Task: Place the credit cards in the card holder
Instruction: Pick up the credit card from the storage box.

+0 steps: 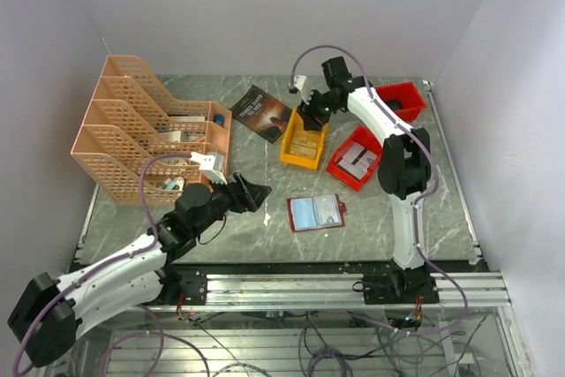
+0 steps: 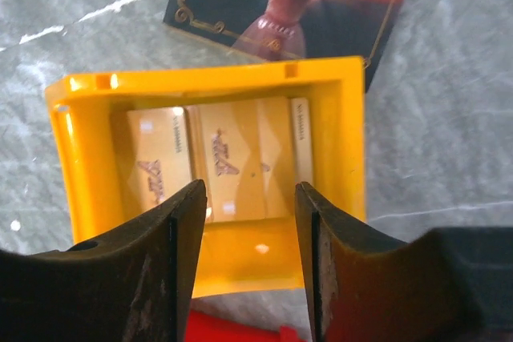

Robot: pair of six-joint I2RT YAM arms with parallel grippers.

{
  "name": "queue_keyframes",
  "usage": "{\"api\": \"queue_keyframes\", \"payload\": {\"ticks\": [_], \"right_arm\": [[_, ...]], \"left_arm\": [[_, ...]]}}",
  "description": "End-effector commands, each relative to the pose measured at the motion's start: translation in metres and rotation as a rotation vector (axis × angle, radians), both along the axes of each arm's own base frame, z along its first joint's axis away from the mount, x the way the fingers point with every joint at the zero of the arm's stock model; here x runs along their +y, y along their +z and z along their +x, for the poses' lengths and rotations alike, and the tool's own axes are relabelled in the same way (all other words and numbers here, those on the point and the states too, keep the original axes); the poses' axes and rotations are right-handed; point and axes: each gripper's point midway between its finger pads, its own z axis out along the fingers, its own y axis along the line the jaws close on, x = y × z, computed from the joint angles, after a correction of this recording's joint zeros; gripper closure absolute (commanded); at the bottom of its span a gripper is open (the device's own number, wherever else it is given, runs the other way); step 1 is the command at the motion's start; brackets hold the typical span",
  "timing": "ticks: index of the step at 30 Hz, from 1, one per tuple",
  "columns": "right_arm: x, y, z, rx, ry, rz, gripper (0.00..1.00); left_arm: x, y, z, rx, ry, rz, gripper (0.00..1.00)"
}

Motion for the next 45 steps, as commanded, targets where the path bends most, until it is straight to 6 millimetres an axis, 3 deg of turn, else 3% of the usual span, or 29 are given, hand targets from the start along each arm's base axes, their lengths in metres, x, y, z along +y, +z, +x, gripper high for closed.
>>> {"api": "queue_keyframes", "payload": {"ticks": [1,15,28,40,45], "right_arm": [[0.004,-0.017,-0.001,0.076,-0.036,-0.05,0.49],[0.003,-0.048,0.012,0.077,-0.125,-0.141,0.29],[0.006,-0.074,0.005,0.119,-0.128,-0.166,0.2],[0.016,-0.057,-0.033,0.233,-0.067,-0.082,0.41],[0.021,-0.05,-0.045,0.29,-0.056,-0.048,0.57]], "left_arm": [[-0.014,-0.001,0.009,0.034,-0.017,-0.018,0.19],[-0.049,-0.051,0.048,0.157,0.024,-0.008,0.52],[-0.076,-0.093,0.072,0.219,0.015,0.033,0.56],[-0.1,-0.123,0.093,0.259,0.006,0.039,0.56],[-0.106,-0.135,0.102,0.276,0.015,0.04,0.57]]}}
